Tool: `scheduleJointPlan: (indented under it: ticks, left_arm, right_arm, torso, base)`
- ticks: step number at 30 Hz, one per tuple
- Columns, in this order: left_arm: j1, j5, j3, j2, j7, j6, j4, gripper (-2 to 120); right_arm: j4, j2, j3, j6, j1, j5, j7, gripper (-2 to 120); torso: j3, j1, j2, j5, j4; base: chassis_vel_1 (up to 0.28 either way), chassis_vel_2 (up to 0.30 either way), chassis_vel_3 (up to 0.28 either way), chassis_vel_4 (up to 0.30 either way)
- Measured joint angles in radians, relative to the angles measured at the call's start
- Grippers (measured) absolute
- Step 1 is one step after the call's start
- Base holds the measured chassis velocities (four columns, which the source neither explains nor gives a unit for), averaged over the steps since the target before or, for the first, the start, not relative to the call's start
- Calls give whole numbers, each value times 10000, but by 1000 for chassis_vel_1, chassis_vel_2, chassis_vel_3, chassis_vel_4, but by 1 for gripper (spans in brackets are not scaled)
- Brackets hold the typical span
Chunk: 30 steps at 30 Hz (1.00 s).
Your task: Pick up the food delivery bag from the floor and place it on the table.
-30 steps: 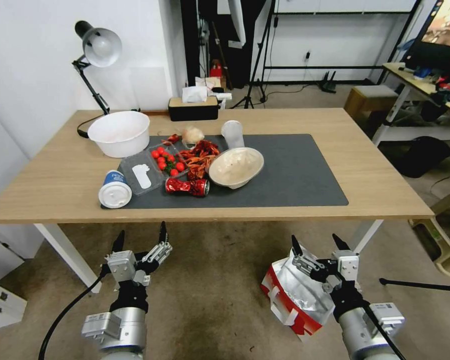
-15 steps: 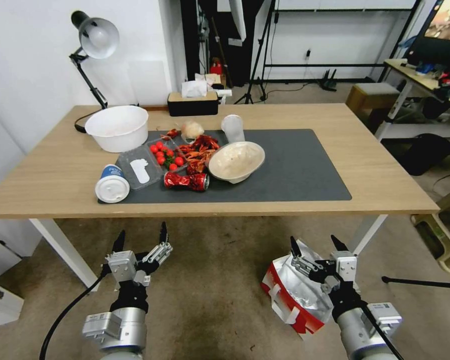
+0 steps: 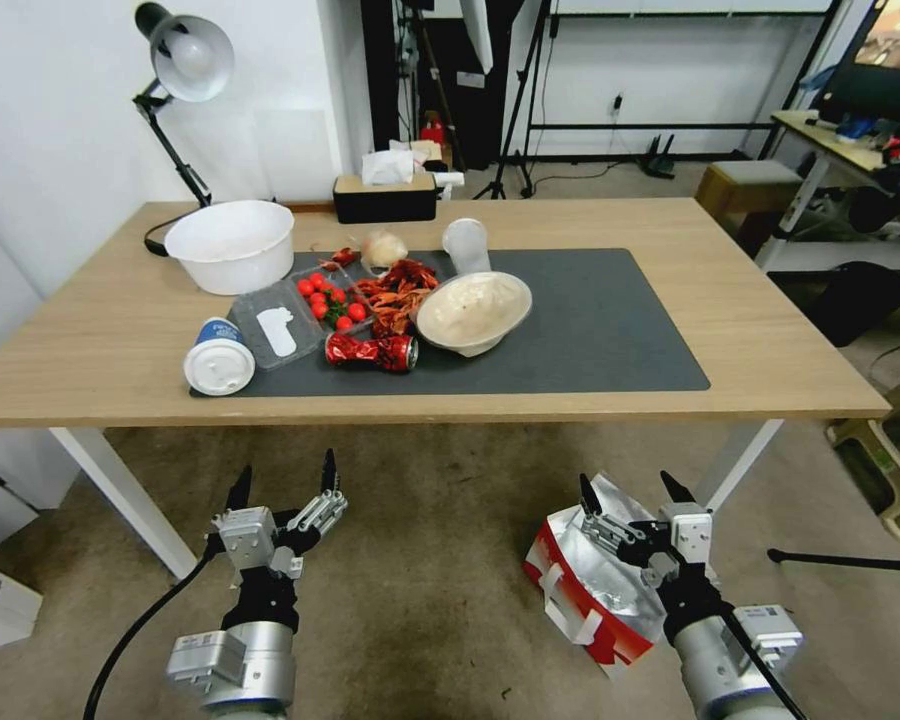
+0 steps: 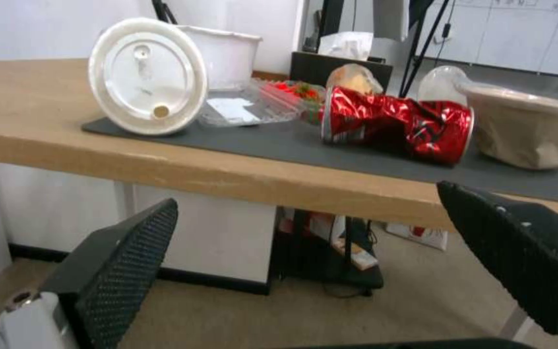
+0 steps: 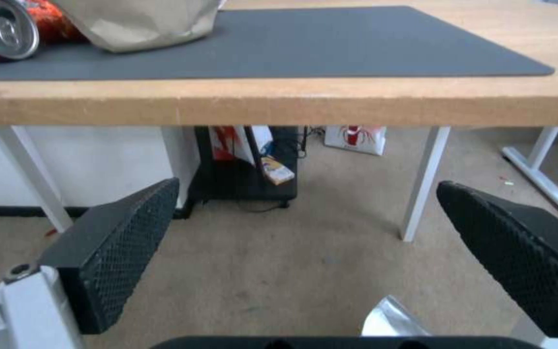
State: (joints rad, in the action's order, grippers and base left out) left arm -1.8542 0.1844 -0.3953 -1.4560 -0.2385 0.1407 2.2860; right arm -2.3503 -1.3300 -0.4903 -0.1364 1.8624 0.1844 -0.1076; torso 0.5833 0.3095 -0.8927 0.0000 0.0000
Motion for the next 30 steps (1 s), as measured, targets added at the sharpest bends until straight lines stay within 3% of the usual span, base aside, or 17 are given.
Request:
scheduleJointPlan:
  ticks: [30]
  left_arm:
    - [-191, -166, 34, 49, 71, -9, 105, 100]
  right_arm:
    - [-91, 18, 16, -199, 101, -16, 147, 100]
  torso:
    - [-798, -581, 1377, 0, 0]
  base:
    - [0, 0, 0, 0]
